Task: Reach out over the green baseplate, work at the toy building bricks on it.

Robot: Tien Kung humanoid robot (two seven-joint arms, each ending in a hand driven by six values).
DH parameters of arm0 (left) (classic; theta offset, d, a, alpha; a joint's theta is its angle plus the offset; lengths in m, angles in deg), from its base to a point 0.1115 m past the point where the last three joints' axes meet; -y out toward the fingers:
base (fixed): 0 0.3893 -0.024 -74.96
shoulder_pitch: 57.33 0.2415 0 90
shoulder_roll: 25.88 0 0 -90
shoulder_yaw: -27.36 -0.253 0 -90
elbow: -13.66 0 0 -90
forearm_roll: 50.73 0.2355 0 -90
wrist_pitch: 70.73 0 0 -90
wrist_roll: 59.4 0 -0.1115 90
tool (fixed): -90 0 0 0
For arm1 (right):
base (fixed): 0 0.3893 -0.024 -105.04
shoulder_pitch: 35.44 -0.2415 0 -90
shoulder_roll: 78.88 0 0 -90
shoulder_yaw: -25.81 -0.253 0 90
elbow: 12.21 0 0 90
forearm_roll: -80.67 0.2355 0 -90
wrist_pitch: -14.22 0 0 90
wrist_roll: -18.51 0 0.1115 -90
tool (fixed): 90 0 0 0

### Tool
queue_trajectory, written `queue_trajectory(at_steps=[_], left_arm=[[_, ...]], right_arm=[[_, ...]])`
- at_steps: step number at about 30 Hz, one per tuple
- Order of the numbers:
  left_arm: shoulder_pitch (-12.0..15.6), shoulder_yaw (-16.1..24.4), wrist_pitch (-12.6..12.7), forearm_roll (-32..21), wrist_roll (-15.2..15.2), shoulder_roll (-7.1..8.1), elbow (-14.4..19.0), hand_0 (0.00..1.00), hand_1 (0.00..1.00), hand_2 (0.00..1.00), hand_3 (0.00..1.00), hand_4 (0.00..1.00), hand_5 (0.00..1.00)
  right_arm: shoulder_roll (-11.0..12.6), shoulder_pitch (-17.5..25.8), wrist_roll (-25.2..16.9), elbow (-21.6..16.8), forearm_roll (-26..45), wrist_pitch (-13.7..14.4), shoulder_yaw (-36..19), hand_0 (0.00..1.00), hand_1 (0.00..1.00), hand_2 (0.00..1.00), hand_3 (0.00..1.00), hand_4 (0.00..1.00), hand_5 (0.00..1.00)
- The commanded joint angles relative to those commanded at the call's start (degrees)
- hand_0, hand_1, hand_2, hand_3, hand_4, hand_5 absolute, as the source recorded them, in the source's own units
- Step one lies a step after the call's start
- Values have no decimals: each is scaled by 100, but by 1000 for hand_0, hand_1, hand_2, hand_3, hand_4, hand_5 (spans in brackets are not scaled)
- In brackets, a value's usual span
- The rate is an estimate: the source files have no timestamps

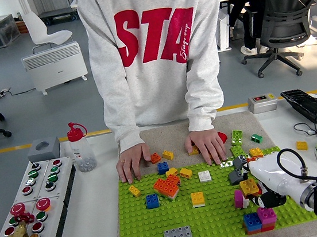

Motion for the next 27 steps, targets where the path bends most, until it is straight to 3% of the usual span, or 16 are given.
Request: queue_trajectory(at_steps=[8, 21, 27], left_arm=[[24, 21, 2, 39, 1, -8, 0, 691, 690, 658, 618, 359, 998], [28, 28, 2, 53, 10, -3, 0, 691, 691, 661, 619, 360, 998], [9, 22, 3, 35, 15, 0, 0, 691, 691, 662, 619, 360, 998]], right_arm=[[268, 313, 48, -20, 29, -52, -247, 249, 101, 197, 509, 653, 192], [499, 689, 238, -20, 686, -240, -909, 248, 101, 198, 508, 642, 198], [558, 885, 149, -20, 865, -168, -1204, 248, 101, 199, 507, 637, 202]])
